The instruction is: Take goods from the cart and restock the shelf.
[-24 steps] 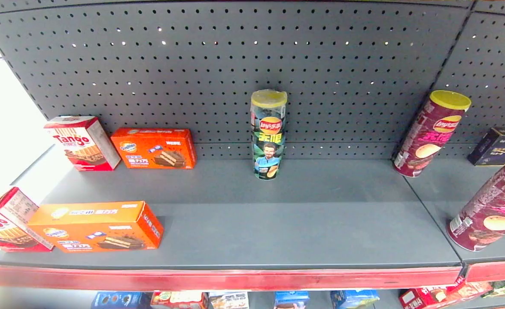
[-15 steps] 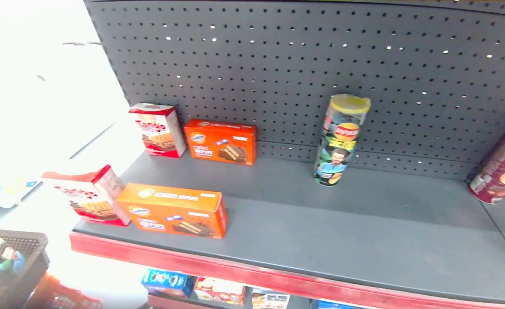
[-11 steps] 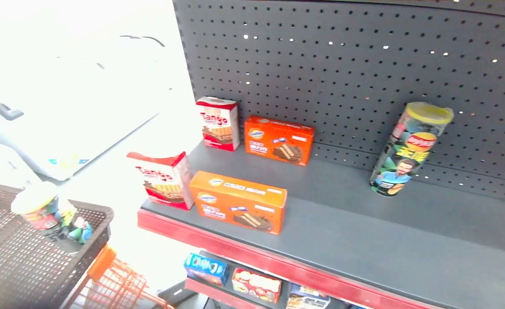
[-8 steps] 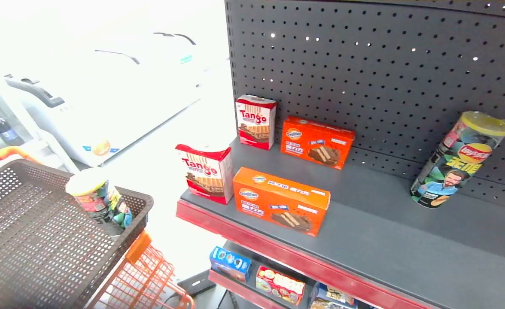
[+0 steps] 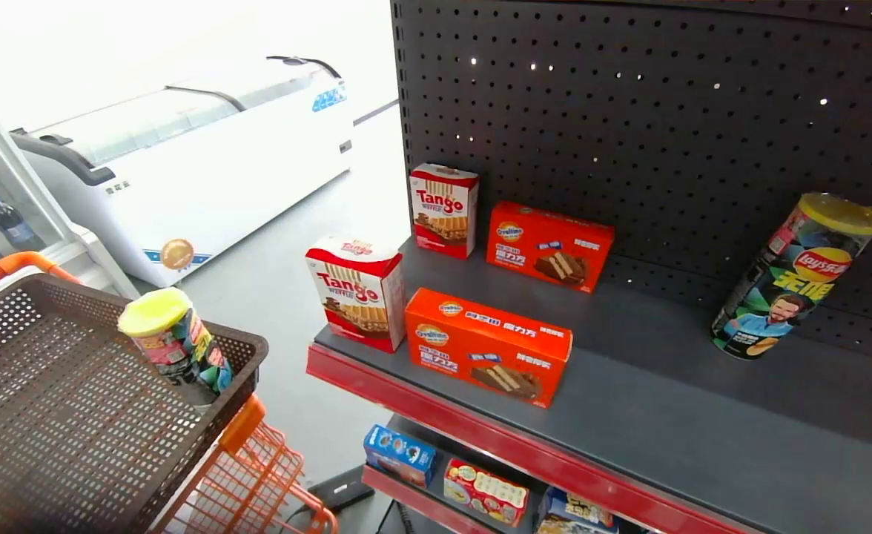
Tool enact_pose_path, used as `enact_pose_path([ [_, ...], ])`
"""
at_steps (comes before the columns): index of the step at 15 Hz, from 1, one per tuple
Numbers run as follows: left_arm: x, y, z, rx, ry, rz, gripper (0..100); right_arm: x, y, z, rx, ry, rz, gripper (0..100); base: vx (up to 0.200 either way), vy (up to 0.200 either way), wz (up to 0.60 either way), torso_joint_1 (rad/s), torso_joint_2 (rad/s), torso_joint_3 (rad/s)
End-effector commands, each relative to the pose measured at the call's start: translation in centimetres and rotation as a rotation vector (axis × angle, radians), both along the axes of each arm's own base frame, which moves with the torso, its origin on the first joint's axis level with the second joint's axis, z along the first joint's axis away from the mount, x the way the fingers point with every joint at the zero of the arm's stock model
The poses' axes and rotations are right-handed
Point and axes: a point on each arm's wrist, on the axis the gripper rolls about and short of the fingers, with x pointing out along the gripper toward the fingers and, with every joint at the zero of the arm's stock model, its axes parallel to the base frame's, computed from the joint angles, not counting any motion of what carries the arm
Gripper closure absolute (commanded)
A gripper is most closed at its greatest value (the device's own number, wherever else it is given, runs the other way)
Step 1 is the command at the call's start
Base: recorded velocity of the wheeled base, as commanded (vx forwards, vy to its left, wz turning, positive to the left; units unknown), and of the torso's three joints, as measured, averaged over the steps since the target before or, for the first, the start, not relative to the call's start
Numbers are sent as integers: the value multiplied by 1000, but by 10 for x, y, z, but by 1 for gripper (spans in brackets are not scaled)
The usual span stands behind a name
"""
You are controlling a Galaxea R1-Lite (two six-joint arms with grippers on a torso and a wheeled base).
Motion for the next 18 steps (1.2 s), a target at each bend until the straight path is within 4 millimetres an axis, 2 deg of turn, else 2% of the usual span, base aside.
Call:
enact_pose_path([
  [1,0,0,0,1,1,-1,0,0,0,0,1,0,1,0,0,0,0,0,0,0],
  [5,0,0,2,2,-8,12,0,0,0,0,0,0,1,0,0,0,0,0,0,0],
  [6,-9,1,33,1,-77,30,0,0,0,0,0,0,1,0,0,0,0,0,0,0],
  [8,-3,1,70,7,75,96,0,0,0,0,0,0,1,0,0,0,0,0,0,0],
  [9,8,3,87,14,153,140,0,0,0,0,0,1,1,0,0,0,0,0,0,0],
  [11,35,3,101,22,253,157,0,0,0,0,1,0,1,0,0,0,0,0,0,0],
  [12,66,4,110,25,305,158,0,0,0,0,0,0,1,0,0,0,0,0,0,0],
  [13,81,3,112,28,312,143,0,0,0,0,0,0,1,0,0,0,0,0,0,0],
  [15,114,15,108,9,387,192,0,0,0,0,0,1,1,0,0,0,0,0,0,0],
  [17,128,21,101,64,405,182,0,0,0,0,0,0,1,0,0,0,0,0,0,0],
  [18,139,25,79,115,438,186,0,0,0,0,0,0,1,0,0,0,0,0,0,0],
])
